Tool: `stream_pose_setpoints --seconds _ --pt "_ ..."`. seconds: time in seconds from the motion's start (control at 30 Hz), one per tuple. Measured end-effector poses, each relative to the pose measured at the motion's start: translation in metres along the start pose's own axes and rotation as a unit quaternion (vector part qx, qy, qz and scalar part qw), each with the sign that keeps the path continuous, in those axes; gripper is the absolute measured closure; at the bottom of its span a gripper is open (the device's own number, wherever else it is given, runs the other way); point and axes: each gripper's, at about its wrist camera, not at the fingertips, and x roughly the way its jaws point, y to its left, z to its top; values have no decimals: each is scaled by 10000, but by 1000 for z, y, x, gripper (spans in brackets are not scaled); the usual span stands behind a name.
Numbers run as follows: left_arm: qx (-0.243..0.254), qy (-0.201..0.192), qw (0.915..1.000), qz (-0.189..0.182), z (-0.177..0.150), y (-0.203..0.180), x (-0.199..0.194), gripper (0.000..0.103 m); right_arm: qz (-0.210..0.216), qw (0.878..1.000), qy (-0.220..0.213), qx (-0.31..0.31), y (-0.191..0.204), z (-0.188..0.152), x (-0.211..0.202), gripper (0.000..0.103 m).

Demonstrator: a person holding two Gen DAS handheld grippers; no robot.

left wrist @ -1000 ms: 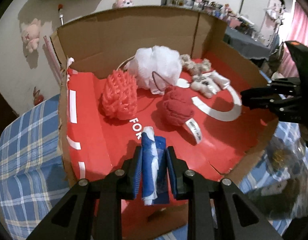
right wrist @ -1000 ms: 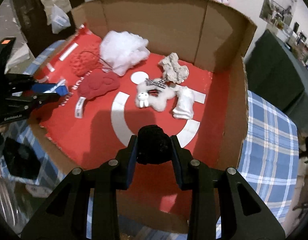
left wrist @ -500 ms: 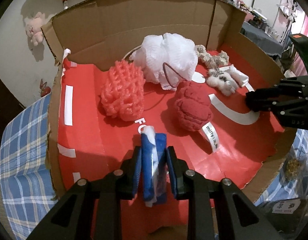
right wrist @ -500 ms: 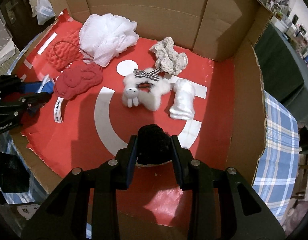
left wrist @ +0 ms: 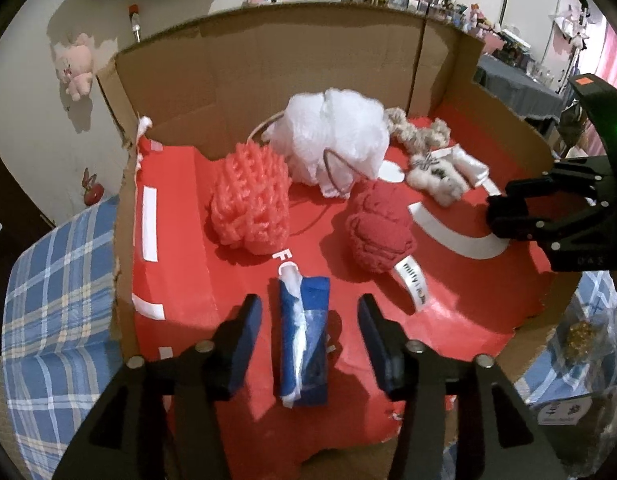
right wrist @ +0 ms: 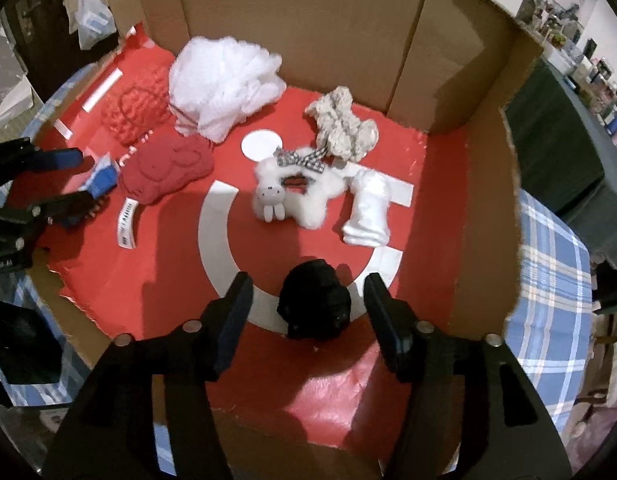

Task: Organize soft objects
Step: 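Open both tools to drop the cloth and pom-pom in the box and withdraw, then move both tools back toward the white tissue and tan sponge on the table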

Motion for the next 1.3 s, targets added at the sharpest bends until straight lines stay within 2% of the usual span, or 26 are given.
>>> stream_pose_setpoints --seconds 0.1,0.3,0.4,0.53,0.67,0.73,0.83,0.93,1.07,1.3 --pt "65 -215 9997 47 -1 -5 -15 37 -35 9998 -178 8 -2 -2 -19 39" --pt "40 -726 9974 3 -12 -17 -62 23 27 9976 -683 83 7 -19 -71 37" --pt "39 -1113 9937 79 -22 -26 -96 12 5 9944 -1056 87 17 -33 -102 29" --pt "1 -1565 9876 87 -37 -41 -137 7 23 9885 -1507 110 30 -55 -143 29" --pt "-53 -2035 9789 165 -54 -58 -178 0 -92 9807 -1955 48 50 -83 -180 23" --pt "-80 -2248 9742 178 -66 -67 -197 0 -131 9765 -2150 5 59 -96 -197 22" --pt "-88 -2521 9672 301 -84 -79 -218 0 -30 9704 -2413 -45 72 -120 -217 15" --pt "-266 -2774 9598 330 -104 -90 -232 0 -145 9619 -2729 -13 86 -146 -232 15" --pt "-441 -2907 9556 180 -127 -99 -240 0 -363 9526 -3022 57 102 -176 -242 11" --pt "-672 -3137 9466 315 -170 -116 -236 0 -767 9362 -3404 422 122 -225 -231 11"
